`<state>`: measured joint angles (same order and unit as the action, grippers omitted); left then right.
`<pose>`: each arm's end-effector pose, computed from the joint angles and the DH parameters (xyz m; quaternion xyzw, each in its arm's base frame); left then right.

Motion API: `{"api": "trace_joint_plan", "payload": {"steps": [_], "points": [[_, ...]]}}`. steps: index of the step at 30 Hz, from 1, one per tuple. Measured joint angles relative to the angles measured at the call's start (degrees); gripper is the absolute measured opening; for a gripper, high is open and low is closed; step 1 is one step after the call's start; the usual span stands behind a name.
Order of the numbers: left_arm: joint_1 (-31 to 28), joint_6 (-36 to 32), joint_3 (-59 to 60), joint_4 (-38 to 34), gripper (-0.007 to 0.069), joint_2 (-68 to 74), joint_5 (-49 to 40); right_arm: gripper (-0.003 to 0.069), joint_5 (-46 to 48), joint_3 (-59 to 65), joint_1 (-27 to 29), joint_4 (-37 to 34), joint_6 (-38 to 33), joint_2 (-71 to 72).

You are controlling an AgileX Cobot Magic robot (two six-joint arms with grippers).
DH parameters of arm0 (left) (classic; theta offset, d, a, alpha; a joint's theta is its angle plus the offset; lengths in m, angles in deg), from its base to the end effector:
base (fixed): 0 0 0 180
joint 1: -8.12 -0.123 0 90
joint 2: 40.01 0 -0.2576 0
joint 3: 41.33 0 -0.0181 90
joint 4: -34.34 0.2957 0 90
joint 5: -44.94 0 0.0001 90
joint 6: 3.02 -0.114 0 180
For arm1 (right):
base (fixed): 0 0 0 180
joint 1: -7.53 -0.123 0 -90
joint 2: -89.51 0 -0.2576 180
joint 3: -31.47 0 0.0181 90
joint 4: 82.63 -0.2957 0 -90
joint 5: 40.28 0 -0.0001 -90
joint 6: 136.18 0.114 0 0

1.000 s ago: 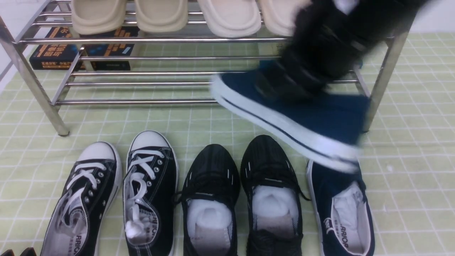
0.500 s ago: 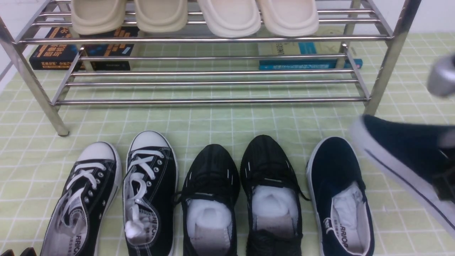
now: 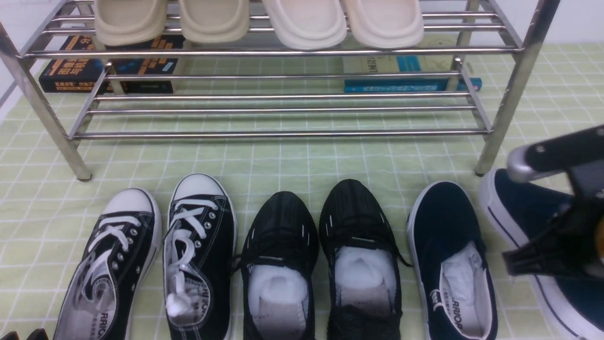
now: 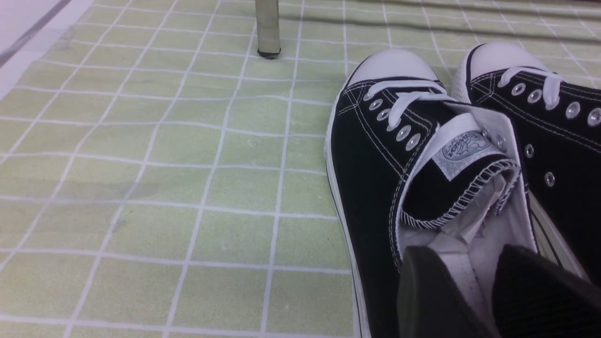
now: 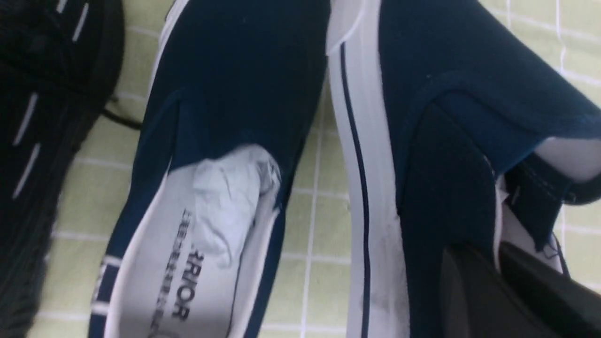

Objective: Take the shoes off the shelf with your hand from the green coffee tablecloth.

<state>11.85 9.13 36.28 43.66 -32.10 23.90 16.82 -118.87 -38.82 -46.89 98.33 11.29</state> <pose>0.1476 -0.0030 0.1675 -0.0154 0.7999 -0.0143 0.5997 0.2264 0.1563 0.2086 -0.0641 0.9506 -0.0807 0.2929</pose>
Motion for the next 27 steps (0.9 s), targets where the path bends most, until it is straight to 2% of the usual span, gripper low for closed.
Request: {"api": "trace_joint_plan", "payload": {"steps": [7,27], "points": [[0.0,0.0,0.0,0.0,0.0242,0.0,0.0,0.0037,0.3,0.0,0.0,3.6,3.4,-4.9],[0.0,0.0,0.0,0.0,0.0242,0.0,0.0,0.0039,0.8,0.0,0.0,4.3,8.0,-12.3]]}}
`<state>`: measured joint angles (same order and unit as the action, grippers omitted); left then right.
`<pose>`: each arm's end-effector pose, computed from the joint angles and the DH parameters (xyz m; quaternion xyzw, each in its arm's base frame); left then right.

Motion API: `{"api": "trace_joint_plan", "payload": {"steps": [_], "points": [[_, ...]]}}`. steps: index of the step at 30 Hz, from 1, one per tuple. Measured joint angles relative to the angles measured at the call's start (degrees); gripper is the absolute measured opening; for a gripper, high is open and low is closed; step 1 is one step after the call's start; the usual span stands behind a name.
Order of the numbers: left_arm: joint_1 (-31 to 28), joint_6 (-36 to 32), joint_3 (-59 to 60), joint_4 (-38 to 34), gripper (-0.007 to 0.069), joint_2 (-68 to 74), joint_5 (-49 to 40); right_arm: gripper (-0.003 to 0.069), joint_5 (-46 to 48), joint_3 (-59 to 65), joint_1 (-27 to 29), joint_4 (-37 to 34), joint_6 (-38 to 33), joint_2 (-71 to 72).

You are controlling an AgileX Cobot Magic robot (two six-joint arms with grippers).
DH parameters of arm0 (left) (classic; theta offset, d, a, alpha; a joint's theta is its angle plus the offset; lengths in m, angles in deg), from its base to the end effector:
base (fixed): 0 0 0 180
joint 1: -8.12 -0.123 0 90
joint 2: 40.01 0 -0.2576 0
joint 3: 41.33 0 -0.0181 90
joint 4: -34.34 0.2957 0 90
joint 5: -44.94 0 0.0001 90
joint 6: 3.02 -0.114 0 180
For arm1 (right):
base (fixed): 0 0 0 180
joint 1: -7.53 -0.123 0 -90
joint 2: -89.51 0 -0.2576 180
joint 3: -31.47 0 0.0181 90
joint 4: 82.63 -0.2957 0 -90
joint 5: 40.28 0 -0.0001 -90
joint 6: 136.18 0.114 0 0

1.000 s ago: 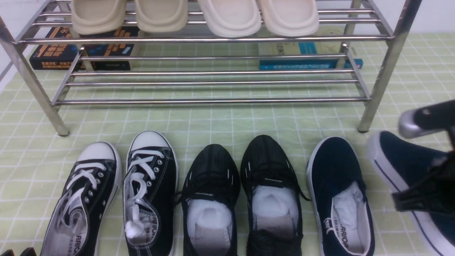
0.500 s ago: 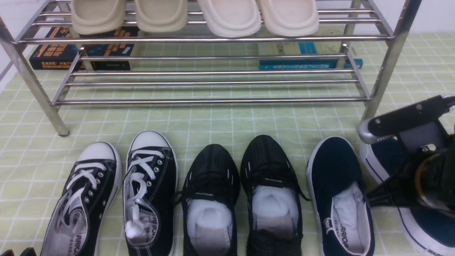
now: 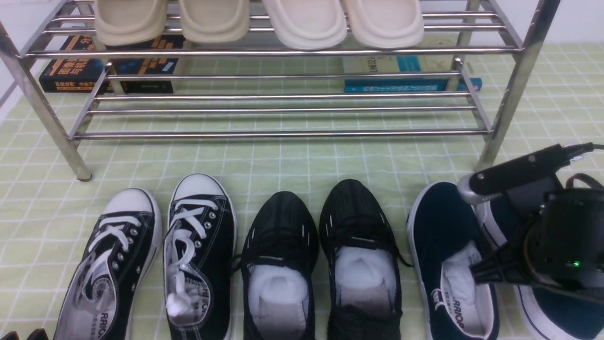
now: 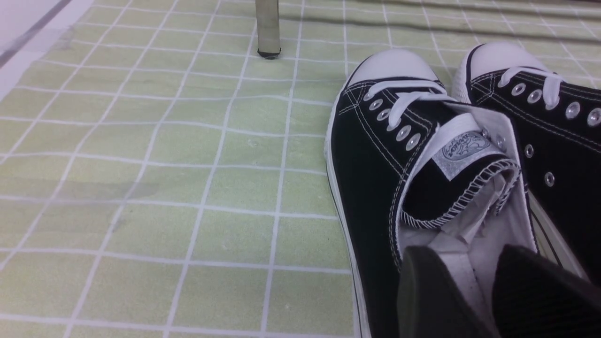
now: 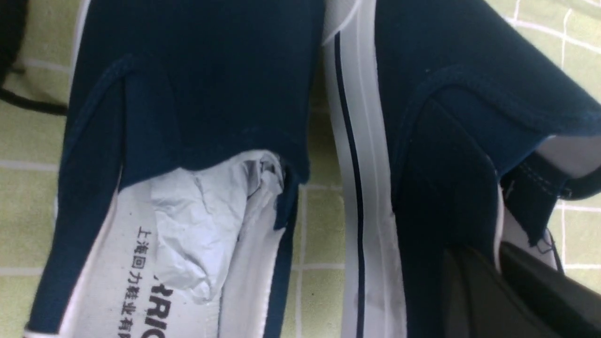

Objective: Take the shoes off the shelf with your hand from the green coffee tablecloth.

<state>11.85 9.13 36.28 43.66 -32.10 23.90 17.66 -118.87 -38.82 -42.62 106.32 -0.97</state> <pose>0.1476 -0.0030 0.1675 -0.0154 0.7999 -0.0143 0.5997 0.2397 0.1612 0.1534 -0.0430 0.9550 -0.1576 0.2474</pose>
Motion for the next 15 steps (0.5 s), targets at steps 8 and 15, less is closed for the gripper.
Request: {"api": "trace_joint_plan", "payload": {"steps": [8,15], "points": [[0.0,0.0,0.0,0.0,0.0242,0.0,0.0,0.0042,1.1,-0.2,0.0,1.8,0.4,-1.3],[0.0,0.0,0.0,0.0,0.0242,0.0,0.0,0.0046,4.4,-0.3,0.0,4.0,0.4,-0.5]]}}
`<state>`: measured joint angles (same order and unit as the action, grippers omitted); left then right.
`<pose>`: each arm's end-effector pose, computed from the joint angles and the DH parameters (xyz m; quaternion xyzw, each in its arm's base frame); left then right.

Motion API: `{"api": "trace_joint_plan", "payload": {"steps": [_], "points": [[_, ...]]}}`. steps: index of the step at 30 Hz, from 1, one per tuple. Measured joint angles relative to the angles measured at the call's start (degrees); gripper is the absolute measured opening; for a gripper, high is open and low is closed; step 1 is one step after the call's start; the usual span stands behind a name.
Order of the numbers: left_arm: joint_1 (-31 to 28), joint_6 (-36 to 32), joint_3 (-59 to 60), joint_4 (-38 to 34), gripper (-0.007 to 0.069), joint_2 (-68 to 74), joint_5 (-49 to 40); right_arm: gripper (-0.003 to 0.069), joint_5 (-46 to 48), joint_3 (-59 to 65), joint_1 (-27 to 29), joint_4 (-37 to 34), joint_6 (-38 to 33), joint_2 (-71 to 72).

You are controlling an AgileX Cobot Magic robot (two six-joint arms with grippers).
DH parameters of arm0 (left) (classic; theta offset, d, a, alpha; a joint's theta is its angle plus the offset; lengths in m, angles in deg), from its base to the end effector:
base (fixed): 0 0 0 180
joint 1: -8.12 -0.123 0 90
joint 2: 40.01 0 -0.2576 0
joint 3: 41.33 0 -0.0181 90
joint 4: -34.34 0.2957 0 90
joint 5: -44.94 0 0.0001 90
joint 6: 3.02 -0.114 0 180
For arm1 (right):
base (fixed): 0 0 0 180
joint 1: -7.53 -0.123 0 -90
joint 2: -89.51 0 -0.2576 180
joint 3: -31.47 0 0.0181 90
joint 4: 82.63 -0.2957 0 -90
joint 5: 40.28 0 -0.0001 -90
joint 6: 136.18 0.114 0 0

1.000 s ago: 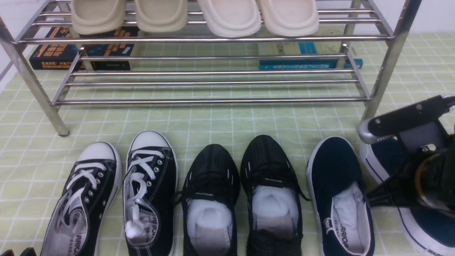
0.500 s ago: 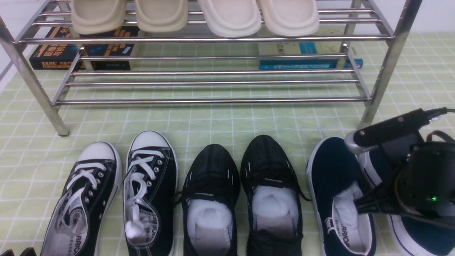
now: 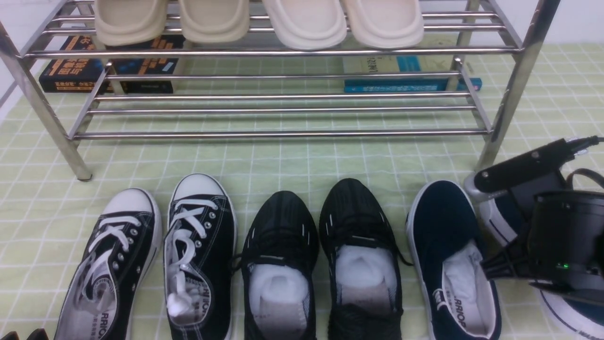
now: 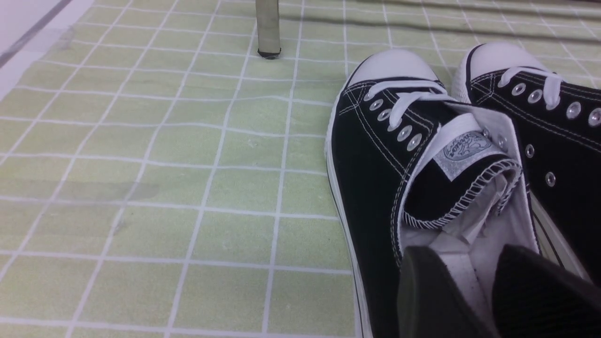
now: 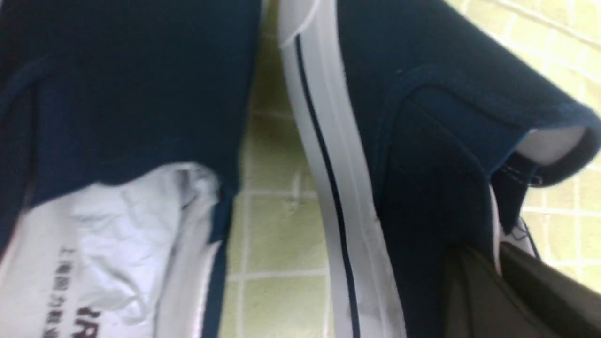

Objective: Take the shoes off the shelf with your hand from the green coffee tablecloth.

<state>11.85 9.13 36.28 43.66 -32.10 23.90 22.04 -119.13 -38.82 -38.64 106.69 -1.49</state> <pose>0.1476 -0.0030 0.1675 -0.0154 0.7999 -0.0143 0.5997 0.2423 0.1524 0.1571 -0.0467 0.9435 -0.2076 0.2542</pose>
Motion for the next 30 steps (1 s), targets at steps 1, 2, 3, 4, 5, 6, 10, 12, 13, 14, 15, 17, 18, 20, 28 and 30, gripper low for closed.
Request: {"api": "trace_joint_plan", "payload": {"steps": [1,2,3,4,5,6,10,12,13,14,15,17,18,20,28,30], "points": [[0.0,0.0,0.0,0.0,0.0242,0.0,0.0,0.0046,0.0,0.0,0.0,0.2,0.0,0.2],[0.0,0.0,0.0,0.0,0.0242,0.0,0.0,0.0046,-0.1,0.0,0.0,0.4,0.0,0.3],[0.0,0.0,0.0,0.0,0.0242,0.0,0.0,0.0047,-0.2,0.0,0.0,0.4,0.0,0.3],[0.0,0.0,0.0,0.0,0.0242,0.0,0.0,0.0048,-1.4,0.0,0.0,-0.1,0.1,0.3],[0.0,0.0,0.0,0.0,0.0242,0.0,0.0,0.0048,-1.6,0.1,0.0,-0.1,0.1,0.3],[0.0,0.0,0.0,0.0,0.0242,0.0,0.0,0.0049,-3.0,0.1,0.0,-1.2,0.1,0.0],[0.0,0.0,0.0,0.0,0.0242,0.0,0.0,0.0051,-7.3,0.1,0.0,-3.3,0.1,-2.1],[0.0,0.0,0.0,0.0,0.0242,0.0,0.0,0.0054,-8.7,0.1,0.0,-3.5,0.1,-3.6],[0.0,0.0,0.0,0.0,0.0242,0.0,0.0,0.0055,-8.7,0.1,0.0,-3.5,0.1,-3.7],[0.0,0.0,0.0,0.0,0.0242,0.0,0.0,0.0056,-9.1,0.1,0.0,-3.7,0.1,-4.4],[0.0,0.0,0.0,0.0,0.0242,0.0,0.0,0.0057,-9.1,0.1,0.0,-3.9,0.1,-4.9],[0.0,0.0,0.0,0.0,0.0242,0.0,0.0,0.0059,-9.2,0.1,0.0,-4.2,0.1,-5.2],[0.0,0.0,0.0,0.0,0.0242,0.0,0.0,0.0062,-9.3,0.1,0.0,-4.8,-0.2,-5.5],[0.0,0.0,0.0,0.0,0.0242,0.0,0.0,0.0073,-9.4,0.1,0.0,-5.3,-1.4,-5.6],[0.0,0.0,0.0,0.0,0.0242,0.0,0.0,0.0246,-8.7,0.0,0.0,-10.5,-9.7,-5.7],[0.0,0.0,0.0,0.0,0.0242,0.0,0.0,0.0297,-7.7,-0.2,0.0,-10.9,-10.6,-5.5]]}}
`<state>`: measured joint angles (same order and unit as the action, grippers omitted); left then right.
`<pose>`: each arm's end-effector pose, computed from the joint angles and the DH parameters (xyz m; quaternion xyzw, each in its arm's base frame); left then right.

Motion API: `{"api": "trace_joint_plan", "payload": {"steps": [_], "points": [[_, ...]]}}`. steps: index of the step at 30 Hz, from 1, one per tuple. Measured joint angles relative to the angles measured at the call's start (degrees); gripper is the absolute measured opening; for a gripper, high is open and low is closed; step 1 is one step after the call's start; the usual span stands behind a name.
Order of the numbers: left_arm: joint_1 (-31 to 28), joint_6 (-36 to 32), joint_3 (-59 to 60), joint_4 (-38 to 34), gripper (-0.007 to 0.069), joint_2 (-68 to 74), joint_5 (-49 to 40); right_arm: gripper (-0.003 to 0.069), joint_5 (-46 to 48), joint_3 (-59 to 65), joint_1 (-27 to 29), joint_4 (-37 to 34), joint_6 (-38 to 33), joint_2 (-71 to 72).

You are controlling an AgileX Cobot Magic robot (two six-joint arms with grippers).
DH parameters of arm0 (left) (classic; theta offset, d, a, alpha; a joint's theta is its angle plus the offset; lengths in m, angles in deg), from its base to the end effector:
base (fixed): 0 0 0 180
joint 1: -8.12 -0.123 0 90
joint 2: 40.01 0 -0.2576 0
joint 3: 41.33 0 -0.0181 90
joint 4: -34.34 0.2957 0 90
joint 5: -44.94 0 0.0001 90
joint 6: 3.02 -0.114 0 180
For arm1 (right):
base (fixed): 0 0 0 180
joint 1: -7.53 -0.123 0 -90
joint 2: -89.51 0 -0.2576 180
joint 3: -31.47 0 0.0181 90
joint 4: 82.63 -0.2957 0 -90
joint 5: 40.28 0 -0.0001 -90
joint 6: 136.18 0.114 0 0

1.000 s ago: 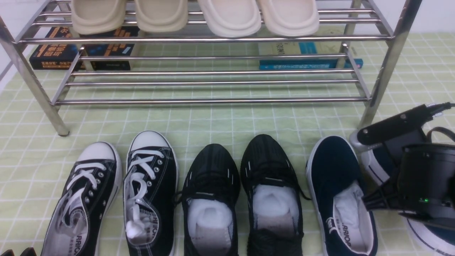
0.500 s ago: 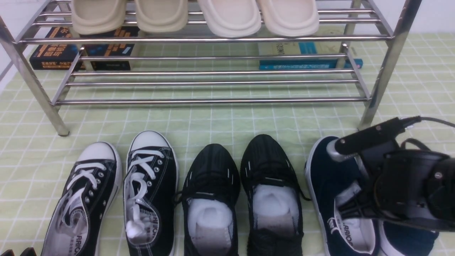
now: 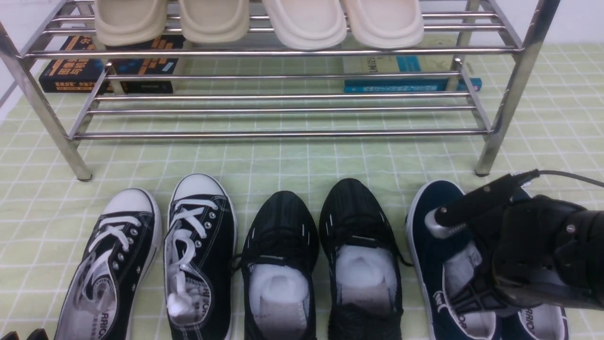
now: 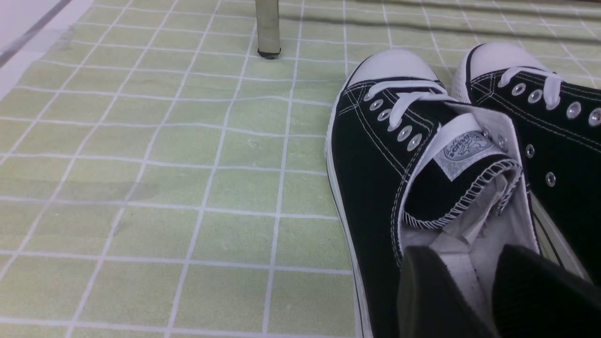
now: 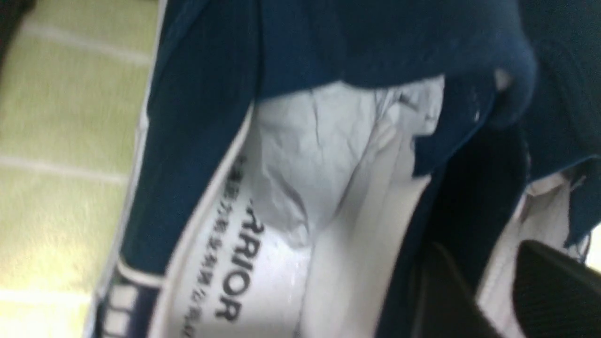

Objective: Take the shoes off the shelf with your hand from the green coffee tablecloth.

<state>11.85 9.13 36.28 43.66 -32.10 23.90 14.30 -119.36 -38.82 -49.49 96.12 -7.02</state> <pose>0.1476 -0.0030 0.1675 -0.0154 0.7999 -0.0143 0.5997 0.2357 0.1734 0.1194 -0.1159 0.9658 -0.1530 0.1744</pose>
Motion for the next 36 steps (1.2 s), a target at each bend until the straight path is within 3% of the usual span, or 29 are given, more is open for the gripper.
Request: {"api": "trace_joint_plan", "payload": {"steps": [3,8,13,17,24,30,36], "points": [[0.0,0.0,0.0,0.0,0.0242,0.0,0.0,0.0352,3.3,-1.2,0.0,-1.4,-2.8,1.5],[0.0,0.0,0.0,0.0,0.0242,0.0,0.0,0.0328,9.6,-4.6,0.0,-4.1,-8.4,6.5],[0.0,0.0,0.0,0.0,0.0242,0.0,0.0,0.0192,14.2,-9.4,0.0,-6.0,-16.3,17.2],[0.0,0.0,0.0,0.0,0.0242,0.0,0.0,0.0013,15.4,-10.9,0.0,-6.9,-20.1,30.4],[0.0,0.0,0.0,0.0,0.0242,0.0,0.0,-0.0015,16.2,-9.0,0.0,-13.3,-20.2,52.7],[0.0,0.0,0.0,0.0,0.0242,0.0,0.0,-0.0015,-0.7,5.6,0.0,-18.6,-20.2,70.5],[0.0,0.0,0.0,0.0,0.0242,0.0,0.0,-0.0015,-16.4,19.4,0.0,-21.1,-20.2,73.3]]}}
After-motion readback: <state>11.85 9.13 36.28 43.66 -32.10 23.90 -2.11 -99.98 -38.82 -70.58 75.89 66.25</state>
